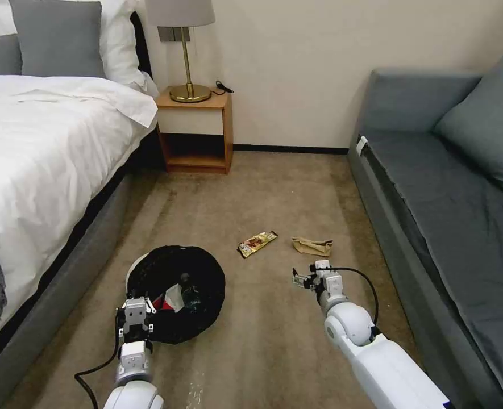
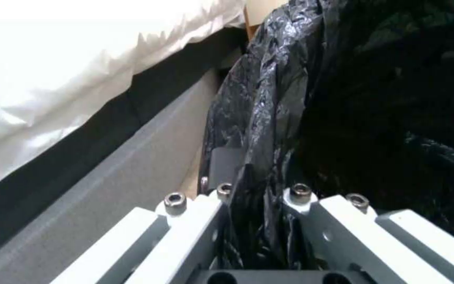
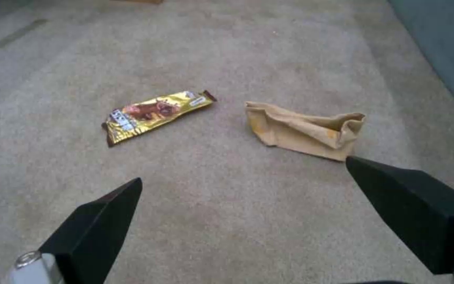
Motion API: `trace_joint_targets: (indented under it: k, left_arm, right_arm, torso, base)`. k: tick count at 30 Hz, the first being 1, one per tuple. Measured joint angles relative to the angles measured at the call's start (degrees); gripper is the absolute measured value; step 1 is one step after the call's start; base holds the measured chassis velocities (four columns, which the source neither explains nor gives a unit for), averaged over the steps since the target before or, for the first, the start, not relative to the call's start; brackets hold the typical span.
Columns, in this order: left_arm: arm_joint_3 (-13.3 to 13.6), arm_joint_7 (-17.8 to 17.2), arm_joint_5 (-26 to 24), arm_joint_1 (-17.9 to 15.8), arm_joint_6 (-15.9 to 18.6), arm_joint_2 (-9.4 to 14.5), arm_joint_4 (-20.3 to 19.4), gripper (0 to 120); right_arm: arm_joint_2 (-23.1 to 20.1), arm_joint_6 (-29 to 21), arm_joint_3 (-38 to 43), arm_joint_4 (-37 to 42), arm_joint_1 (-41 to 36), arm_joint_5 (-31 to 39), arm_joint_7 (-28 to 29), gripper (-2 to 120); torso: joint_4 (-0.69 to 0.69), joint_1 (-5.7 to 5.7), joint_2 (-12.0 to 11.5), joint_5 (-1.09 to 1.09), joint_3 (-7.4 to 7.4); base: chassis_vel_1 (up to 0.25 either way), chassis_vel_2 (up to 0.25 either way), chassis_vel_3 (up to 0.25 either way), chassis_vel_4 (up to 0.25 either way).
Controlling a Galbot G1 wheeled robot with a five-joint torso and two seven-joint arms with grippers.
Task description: Pick up the trash bin, then pick up the garbage on the floor and place it into the trash bin.
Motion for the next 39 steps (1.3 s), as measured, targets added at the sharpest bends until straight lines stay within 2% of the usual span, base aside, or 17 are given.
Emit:
trace_joint_targets:
  k: [13, 39]
  left_arm:
    - [0.29, 0.0, 0.12, -0.5, -0.4, -0.5, 1.33, 1]
    - [0.36, 0.09, -0.42, -1.7, -0.36, -0.2, 3.48, 1]
  right_arm:
    - [0.48, 1.49, 0.06, -2.02, 0.25, -0.63, -0.3, 100]
    - [1.68, 3.34, -0.29, -4.39, 0.71, -2.63, -0.67, 100]
  torso:
    - [0.0, 0.0, 0.0, 0.0, 0.0]
    - [0.0, 0.0, 0.0, 0.0, 0.0]
  base:
    - [-0.017, 0.018, 0.019, -0.018]
    - [-0.098, 0.1, 0.105, -0.098]
